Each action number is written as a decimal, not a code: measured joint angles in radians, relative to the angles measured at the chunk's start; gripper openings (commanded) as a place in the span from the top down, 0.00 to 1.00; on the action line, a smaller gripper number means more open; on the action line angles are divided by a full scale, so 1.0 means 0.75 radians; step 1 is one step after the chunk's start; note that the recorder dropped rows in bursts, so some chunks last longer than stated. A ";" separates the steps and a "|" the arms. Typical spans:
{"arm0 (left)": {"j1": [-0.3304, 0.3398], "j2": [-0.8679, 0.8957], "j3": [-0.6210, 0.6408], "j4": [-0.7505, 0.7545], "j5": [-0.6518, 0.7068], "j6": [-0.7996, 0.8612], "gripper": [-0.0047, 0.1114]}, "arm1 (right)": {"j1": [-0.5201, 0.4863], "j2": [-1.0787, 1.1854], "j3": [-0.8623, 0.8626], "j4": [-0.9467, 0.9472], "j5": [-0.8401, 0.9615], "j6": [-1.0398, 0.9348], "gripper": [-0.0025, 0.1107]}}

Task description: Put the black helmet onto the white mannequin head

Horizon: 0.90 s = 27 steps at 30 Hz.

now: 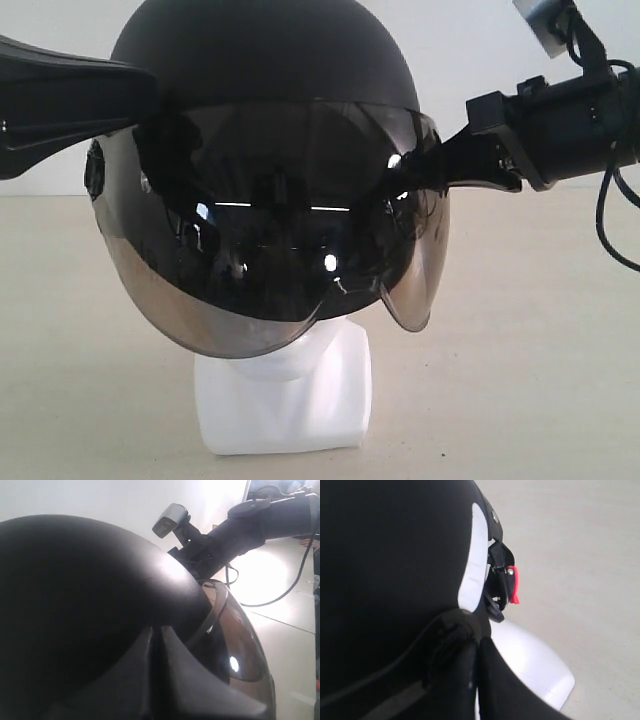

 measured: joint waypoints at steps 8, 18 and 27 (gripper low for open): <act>0.060 -0.002 0.006 0.027 -0.023 0.000 0.92 | 0.000 -0.046 0.000 -0.010 -0.011 0.013 0.98; 0.074 -0.002 0.006 0.030 -0.025 0.010 0.92 | 0.016 -0.053 0.000 -0.031 -0.021 0.058 0.98; 0.100 -0.014 0.006 0.016 -0.016 0.022 0.92 | 0.099 -0.062 0.000 -0.089 -0.101 0.063 0.98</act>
